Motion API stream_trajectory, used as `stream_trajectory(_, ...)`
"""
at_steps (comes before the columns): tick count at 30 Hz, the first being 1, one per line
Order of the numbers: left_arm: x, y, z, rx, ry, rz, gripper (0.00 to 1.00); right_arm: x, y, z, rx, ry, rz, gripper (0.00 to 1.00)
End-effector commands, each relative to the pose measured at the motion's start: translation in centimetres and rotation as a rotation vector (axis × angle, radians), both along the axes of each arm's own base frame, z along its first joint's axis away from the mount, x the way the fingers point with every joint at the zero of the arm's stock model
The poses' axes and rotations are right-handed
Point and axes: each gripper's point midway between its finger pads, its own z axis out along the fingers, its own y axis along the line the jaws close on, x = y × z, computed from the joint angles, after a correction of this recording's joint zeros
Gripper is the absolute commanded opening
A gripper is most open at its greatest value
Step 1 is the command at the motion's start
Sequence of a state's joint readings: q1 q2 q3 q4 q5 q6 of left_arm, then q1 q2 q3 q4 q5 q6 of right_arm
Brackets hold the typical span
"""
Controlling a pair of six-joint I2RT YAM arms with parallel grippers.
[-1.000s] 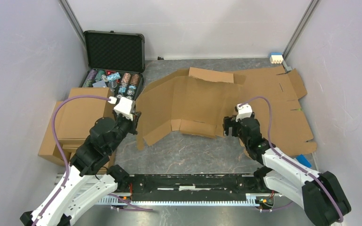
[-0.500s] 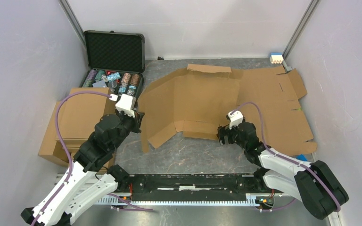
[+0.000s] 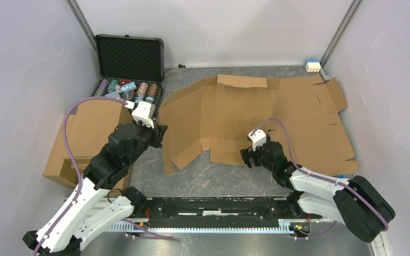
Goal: Fold the paper box
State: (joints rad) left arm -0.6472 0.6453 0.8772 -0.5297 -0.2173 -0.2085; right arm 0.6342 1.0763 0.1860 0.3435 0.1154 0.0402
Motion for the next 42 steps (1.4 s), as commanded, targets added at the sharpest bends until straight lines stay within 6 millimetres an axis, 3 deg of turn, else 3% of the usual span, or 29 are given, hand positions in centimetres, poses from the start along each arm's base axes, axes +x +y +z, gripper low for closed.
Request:
stream_trajectory(1,-0.2,-1.1,2.6,-0.112,0.011,-0.012,0.02,1.2,0.6,1.5,-0.006,-0.058,0.0,0.98)
stream_trajectory(10,0.1,-0.4,3.1,-0.058,0.029,0.019,0.02,1.1,0.7,1.6,-0.038,-0.065,-0.005,0.98)
stream_trajectory(21,-1.0,0.0,4.9,-0.072,0.097,0.032,0.02,0.9,2.9,4.7,0.036,-0.1,0.073,0.98)
stream_trajectory(31,-1.2,-0.9,6.3,-0.139,0.138,0.021,0.02,-0.1,3.6,1.7,-0.052,-0.028,0.139,0.8)
stream_trajectory(37,-1.5,-1.4,7.5,-0.188,0.158,0.017,0.02,-0.4,3.3,0.6,-0.09,-0.012,0.133,0.79)
stream_trajectory(42,-1.9,-1.5,8.1,-0.206,0.206,0.026,0.02,0.0,2.0,0.9,-0.096,-0.052,0.064,0.79)
